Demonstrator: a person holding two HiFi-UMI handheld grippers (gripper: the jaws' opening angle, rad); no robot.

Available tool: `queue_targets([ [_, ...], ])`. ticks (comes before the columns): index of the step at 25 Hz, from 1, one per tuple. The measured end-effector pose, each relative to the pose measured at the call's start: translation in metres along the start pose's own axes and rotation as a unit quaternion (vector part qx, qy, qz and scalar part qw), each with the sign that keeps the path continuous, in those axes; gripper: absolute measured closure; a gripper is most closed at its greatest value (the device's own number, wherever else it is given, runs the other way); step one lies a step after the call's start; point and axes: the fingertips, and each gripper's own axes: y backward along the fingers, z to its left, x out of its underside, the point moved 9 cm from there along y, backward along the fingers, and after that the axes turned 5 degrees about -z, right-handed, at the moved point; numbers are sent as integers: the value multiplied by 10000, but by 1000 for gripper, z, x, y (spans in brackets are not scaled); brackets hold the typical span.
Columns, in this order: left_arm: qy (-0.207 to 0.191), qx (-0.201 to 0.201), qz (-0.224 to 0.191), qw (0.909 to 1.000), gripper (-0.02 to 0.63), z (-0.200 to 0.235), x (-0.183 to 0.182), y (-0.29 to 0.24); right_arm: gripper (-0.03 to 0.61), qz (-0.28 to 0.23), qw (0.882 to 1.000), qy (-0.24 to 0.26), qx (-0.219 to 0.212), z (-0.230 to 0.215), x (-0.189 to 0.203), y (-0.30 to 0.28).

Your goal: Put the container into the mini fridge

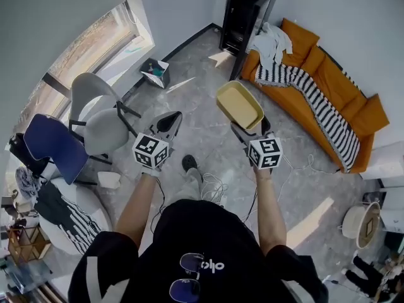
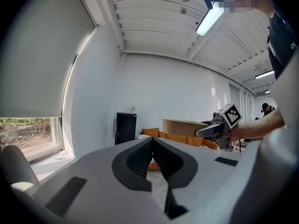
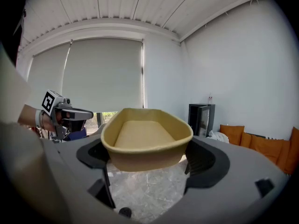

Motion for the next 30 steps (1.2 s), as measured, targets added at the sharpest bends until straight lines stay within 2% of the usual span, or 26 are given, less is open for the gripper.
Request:
queue_targets([
  [13,233,-175,-235,9993,606,167,-20,-101,74,17,9997,219,-64,-49,-60,-184],
  [24,251,-260,-141,9992,606,233,-19,-140,74,58,9998,173,-96,-74,-66,-265],
  [30,174,-206,-142,9995,606,264,-25,-186,74,6,9999,121,-95,-105,-71,-311],
])
